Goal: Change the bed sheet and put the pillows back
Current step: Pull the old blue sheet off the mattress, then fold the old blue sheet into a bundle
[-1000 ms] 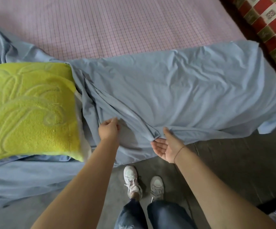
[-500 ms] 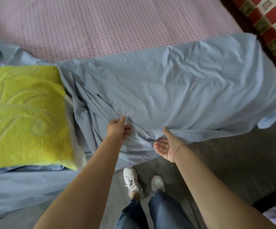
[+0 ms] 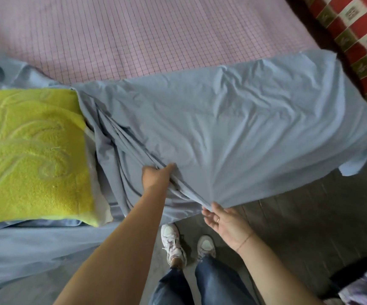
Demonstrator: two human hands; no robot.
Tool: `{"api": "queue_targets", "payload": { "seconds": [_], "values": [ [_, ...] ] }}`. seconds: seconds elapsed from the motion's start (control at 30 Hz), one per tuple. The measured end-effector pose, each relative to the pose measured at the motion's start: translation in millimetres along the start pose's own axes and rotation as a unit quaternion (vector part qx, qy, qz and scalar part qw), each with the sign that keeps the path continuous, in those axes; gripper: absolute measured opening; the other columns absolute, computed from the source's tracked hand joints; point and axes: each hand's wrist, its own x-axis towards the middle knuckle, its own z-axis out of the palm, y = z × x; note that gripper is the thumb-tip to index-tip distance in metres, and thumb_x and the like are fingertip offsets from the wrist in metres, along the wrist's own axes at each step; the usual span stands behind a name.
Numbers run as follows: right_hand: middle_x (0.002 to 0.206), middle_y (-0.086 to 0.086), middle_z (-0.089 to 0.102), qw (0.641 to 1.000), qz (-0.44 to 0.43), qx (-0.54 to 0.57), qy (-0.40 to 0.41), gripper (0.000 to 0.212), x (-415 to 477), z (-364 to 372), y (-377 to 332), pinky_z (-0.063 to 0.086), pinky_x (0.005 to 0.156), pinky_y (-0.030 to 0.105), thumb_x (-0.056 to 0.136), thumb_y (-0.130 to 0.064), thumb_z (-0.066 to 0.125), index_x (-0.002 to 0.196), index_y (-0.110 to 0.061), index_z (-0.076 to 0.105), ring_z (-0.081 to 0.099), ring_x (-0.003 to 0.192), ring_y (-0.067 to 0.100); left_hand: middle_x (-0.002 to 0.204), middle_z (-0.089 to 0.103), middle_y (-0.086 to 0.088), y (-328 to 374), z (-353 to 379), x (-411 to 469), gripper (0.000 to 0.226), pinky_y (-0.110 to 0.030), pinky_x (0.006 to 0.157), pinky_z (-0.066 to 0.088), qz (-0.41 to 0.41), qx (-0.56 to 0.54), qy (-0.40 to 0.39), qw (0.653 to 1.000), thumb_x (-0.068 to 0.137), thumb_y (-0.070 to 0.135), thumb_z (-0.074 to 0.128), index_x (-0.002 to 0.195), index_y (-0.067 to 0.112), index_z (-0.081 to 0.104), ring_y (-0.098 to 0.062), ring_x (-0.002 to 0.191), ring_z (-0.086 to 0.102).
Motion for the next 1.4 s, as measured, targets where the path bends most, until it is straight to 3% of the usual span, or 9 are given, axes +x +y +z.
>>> {"api": "queue_targets", "payload": {
  "seconds": [0.13, 0.23, 0.37, 0.53, 0.8, 0.9, 1.0, 1.27, 1.4],
  "values": [
    [0.084, 0.008, 0.067, 1.000, -0.003, -0.002, 0.008, 0.020, 0.0, -4.0, 10.7, 0.050, 0.077, 0.029, 0.087, -0.018, 0.058, 0.096, -0.002, 0.064, 0.063, 0.083, 0.016, 0.078, 0.061, -0.013, -10.6, -7.7, -4.3, 0.016, -0.031, 0.064, 0.045, -0.001, -0.014, 0.042, 0.999, 0.084, 0.021, 0.064, 0.085, 0.008, 0.054, -0.028, 0.069, 0.057],
    [0.085, 0.006, 0.068, 1.000, -0.003, -0.024, 0.010, 0.014, 5.6, -5.7, 12.7, 0.050, 0.078, 0.029, 0.093, -0.015, 0.055, 0.097, -0.005, 0.064, 0.063, 0.085, 0.016, 0.069, 0.059, -0.013, -25.2, -21.9, -6.5, 0.032, -0.031, 0.061, 0.045, -0.008, -0.074, 0.066, 0.995, 0.086, 0.023, 0.066, 0.065, 0.012, 0.045, -0.026, 0.065, 0.057],
    [0.092, 0.006, 0.069, 0.998, 0.006, -0.067, 0.010, 0.014, 6.0, -7.0, 15.5, 0.051, 0.084, 0.030, 0.096, -0.016, 0.054, 0.098, -0.005, 0.063, 0.063, 0.092, 0.018, 0.056, 0.054, -0.007, -47.8, -39.7, -21.6, 0.036, -0.035, 0.061, 0.049, -0.047, -0.209, 0.042, 0.976, 0.086, 0.017, 0.073, 0.063, 0.012, 0.046, -0.021, 0.054, 0.051],
    [0.092, 0.006, 0.068, 0.996, 0.014, -0.089, 0.015, 0.011, 3.1, -10.1, 23.8, 0.051, 0.081, 0.030, 0.096, -0.013, 0.054, 0.095, -0.006, 0.062, 0.063, 0.092, 0.020, 0.042, 0.054, 0.005, -83.8, -54.0, -32.7, 0.027, -0.026, 0.061, 0.049, -0.056, -0.251, 0.048, 0.965, 0.084, 0.018, 0.075, 0.067, 0.013, 0.054, -0.012, 0.046, 0.050],
    [0.082, 0.005, 0.063, 0.986, 0.067, -0.125, 0.088, 0.012, 12.3, -20.5, 49.8, 0.047, 0.068, 0.027, 0.098, -0.017, 0.054, 0.088, -0.012, 0.058, 0.059, 0.076, 0.015, 0.059, 0.055, -0.005, -129.2, -53.9, -46.3, 0.023, -0.018, 0.048, 0.052, -0.081, -0.259, 0.065, 0.960, 0.089, 0.012, 0.070, 0.072, 0.009, 0.055, -0.015, 0.052, 0.050],
    [0.084, 0.007, 0.064, 0.971, 0.146, -0.150, 0.119, 0.025, 17.7, -19.3, 45.2, 0.045, 0.066, 0.030, 0.100, -0.029, 0.049, 0.087, -0.009, 0.057, 0.058, 0.077, 0.017, 0.057, 0.053, -0.007, -124.0, -51.8, -37.7, 0.029, -0.017, 0.039, 0.043, -0.091, -0.236, 0.093, 0.963, 0.089, 0.014, 0.070, 0.067, 0.008, 0.052, -0.010, 0.038, 0.046],
    [0.095, 0.012, 0.065, 0.958, 0.217, -0.167, 0.085, 0.038, 10.3, -20.9, 29.3, 0.046, 0.068, 0.036, 0.098, -0.042, 0.047, 0.094, -0.006, 0.058, 0.060, 0.085, 0.023, 0.044, 0.053, -0.004, -115.0, -51.2, -39.2, 0.035, -0.025, 0.044, 0.035, -0.101, -0.209, 0.100, 0.968, 0.087, 0.023, 0.071, 0.063, 0.007, 0.052, -0.016, 0.039, 0.044],
    [0.083, 0.008, 0.071, 0.983, 0.095, -0.158, -0.021, 0.037, -5.1, 51.9, -13.7, 0.049, 0.073, 0.034, 0.099, -0.043, 0.045, 0.093, -0.009, 0.059, 0.063, 0.086, 0.022, 0.068, 0.057, -0.009, -118.3, -105.4, -71.0, 0.032, -0.028, 0.056, 0.043, -0.110, -0.309, 0.096, 0.940, 0.092, 0.034, 0.065, 0.081, 0.004, 0.061, -0.019, 0.054, 0.048],
    [0.116, 0.010, 0.063, 0.970, 0.047, -0.218, -0.099, 0.040, -16.2, 131.4, -17.8, 0.043, 0.097, 0.039, 0.098, -0.043, 0.044, 0.113, -0.008, 0.058, 0.058, 0.110, 0.023, 0.065, 0.057, -0.006, -113.3, -173.8, -72.6, 0.033, -0.025, 0.054, 0.043, -0.056, -0.356, 0.127, 0.924, 0.095, 0.037, 0.059, 0.083, 0.006, 0.058, -0.016, 0.052, 0.049]
  ]
}}
